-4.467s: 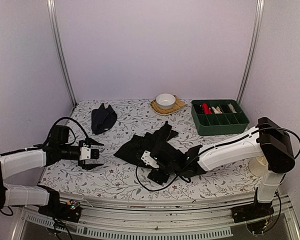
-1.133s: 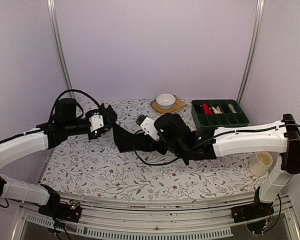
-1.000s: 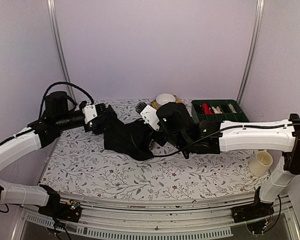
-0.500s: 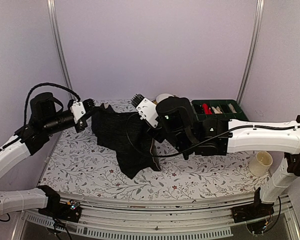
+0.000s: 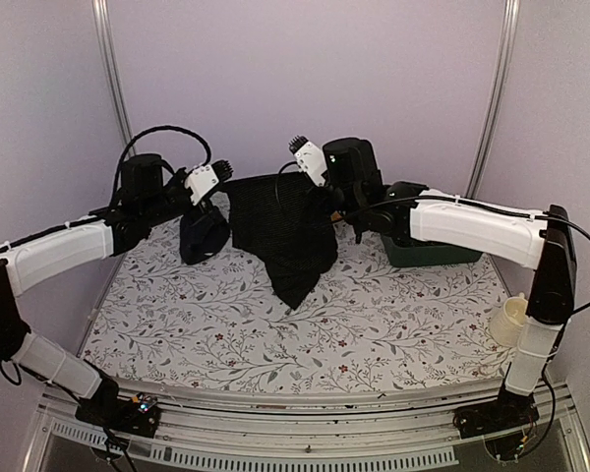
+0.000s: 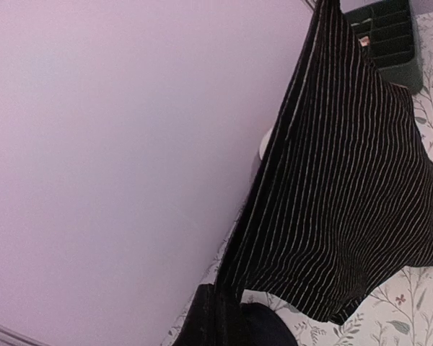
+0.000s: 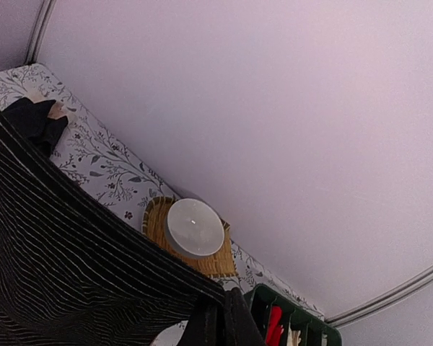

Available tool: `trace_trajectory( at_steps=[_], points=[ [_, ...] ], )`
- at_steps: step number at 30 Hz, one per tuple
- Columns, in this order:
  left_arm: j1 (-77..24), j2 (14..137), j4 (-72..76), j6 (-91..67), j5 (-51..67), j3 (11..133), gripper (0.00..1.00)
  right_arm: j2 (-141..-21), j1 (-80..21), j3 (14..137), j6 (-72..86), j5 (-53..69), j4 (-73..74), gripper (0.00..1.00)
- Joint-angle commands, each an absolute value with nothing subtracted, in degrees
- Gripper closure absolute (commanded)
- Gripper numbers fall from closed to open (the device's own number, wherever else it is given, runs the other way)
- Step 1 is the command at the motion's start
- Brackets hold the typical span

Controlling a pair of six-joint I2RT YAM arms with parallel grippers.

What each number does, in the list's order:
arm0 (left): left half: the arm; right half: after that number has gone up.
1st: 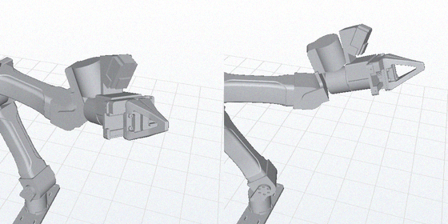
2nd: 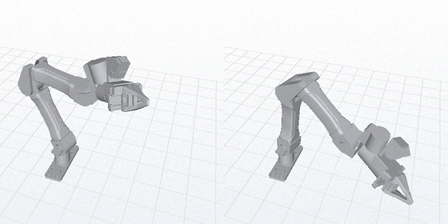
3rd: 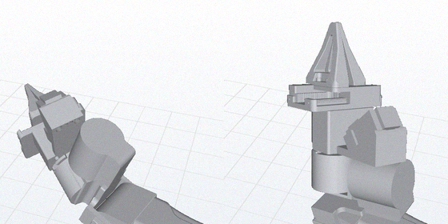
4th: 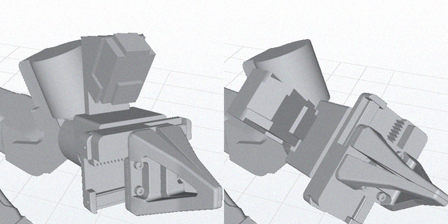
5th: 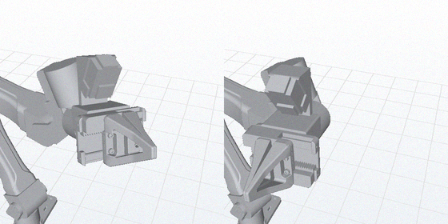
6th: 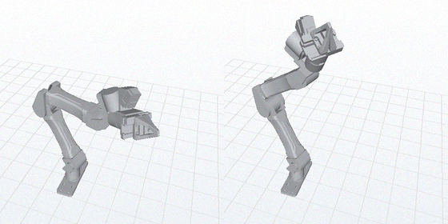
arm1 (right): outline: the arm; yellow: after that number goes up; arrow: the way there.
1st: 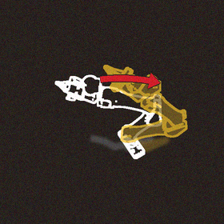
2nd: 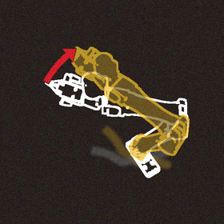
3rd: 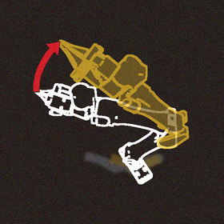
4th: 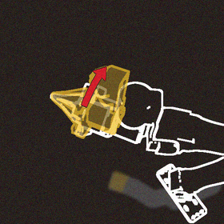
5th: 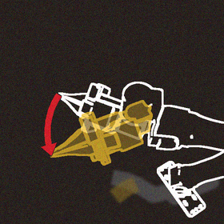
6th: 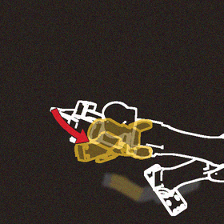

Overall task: Roll the underwear
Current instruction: Flatten out the underwear at the center of the board.

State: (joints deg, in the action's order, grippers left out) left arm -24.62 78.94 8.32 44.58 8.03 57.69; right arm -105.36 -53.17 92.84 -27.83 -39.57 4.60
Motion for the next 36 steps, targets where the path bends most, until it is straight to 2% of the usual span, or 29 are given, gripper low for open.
trace_trajectory(
  at_steps=[1,4,9,15,21,22,23,24,25,26,27,30,33,36],
  points=[
    [-24.01,81.07,14.5,45.51,5.46,64.31,1.0,-105.64,-51.3,98.97,-33.46,-35.24,-0.52,0.98],
    [-23.83,79.76,17.49,46.81,5.54,62.94,1.0,-104.35,-50.27,97.96,-34.7,-31.91,-0.19,0.98],
    [-23.91,72.81,15.43,51.06,11.63,52.16,1.0,-100.16,-50.75,87.44,-33.8,-24.75,4.03,0.98],
    [-24.77,59.29,0.01,58.01,22.98,35.34,1.0,-98.11,-57.82,70.2,-31.28,-25.21,7.76,0.98],
    [-25.64,46.8,-18.34,67.17,31.85,23.1,1.0,-102.7,-66.97,66.23,-22.51,-21.72,17.23,0.97],
    [-25.66,45.0,-20.33,67.95,32.31,22.06,0.93,-103.58,-67.79,66.07,-20.83,-20.65,18.4,0.92],
    [-25.62,44.07,-22.45,68.77,32.49,21.32,0.79,-104.48,-68.44,66.04,-19.97,-19.7,19.66,0.84],
    [-25.65,43.37,-24.37,69.46,32.59,20.9,0.58,-105.07,-69.0,66.13,-19.03,-19.08,20.63,0.68],
    [-25.57,42.76,-26.04,69.99,32.61,20.71,0.43,-105.45,-69.48,66.36,-18.4,-18.69,21.78,0.46],
    [-25.58,42.24,-27.86,70.11,32.67,20.78,0.34,-105.36,-69.74,66.76,-17.49,-18.06,23.0,0.33],
    [-25.58,41.74,-29.1,70.32,32.88,21.15,0.28,-104.97,-69.9,67.27,-17.1,-17.04,23.9,0.24],
    [-25.51,40.94,-33.2,71.12,34.95,23.08,0.13,-102.47,-69.87,68.47,-16.7,-13.98,25.03,0.16],
    [-25.13,41.26,-32.43,68.84,35.75,25.67,0.08,-99.03,-69.03,68.88,-17.1,-13.48,23.06,0.09],
    [-24.12,44.26,-24.81,62.58,33.96,27.53,0.02,-97.59,-65.58,71.5,-16.18,-11.13,22.05,0.08]
  ],
)
